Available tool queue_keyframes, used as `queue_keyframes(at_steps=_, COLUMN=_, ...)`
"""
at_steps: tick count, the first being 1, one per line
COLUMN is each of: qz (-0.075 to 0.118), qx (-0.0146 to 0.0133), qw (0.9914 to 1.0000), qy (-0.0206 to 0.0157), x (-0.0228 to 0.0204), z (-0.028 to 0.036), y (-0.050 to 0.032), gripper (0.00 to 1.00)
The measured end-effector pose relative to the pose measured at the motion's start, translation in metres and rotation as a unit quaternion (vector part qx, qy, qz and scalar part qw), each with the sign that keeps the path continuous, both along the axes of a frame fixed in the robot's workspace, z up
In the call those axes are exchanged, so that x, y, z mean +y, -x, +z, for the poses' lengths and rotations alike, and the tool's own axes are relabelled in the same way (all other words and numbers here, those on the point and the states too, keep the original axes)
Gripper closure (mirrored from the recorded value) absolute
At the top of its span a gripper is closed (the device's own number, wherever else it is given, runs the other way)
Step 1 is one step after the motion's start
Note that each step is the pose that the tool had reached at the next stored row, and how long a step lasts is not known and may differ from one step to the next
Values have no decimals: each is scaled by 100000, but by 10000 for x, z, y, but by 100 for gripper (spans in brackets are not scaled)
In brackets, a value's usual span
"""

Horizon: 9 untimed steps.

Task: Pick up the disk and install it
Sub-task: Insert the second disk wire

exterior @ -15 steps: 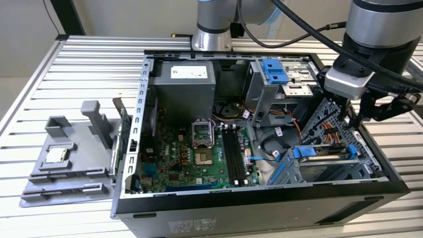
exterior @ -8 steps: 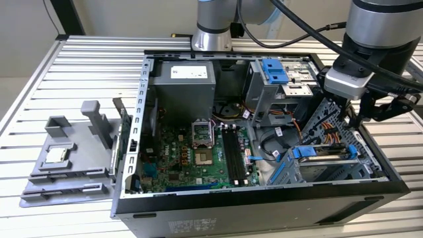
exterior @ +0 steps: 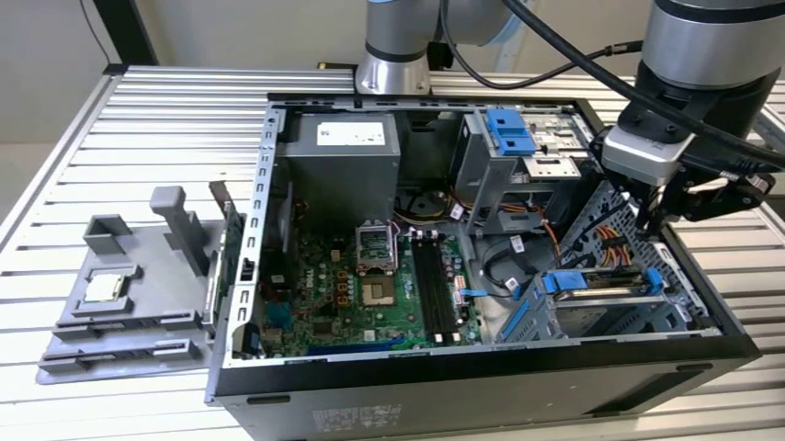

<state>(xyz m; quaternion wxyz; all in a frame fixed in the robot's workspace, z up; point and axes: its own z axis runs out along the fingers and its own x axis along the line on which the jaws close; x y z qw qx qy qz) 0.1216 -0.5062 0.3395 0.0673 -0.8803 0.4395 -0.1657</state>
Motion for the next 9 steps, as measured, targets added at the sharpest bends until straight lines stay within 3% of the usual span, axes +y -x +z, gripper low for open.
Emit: queue_keyframes(at_steps=9, qz=-13, qx=15, qw=100000, qy=-42, x=0, z=2, y=1, gripper=100)
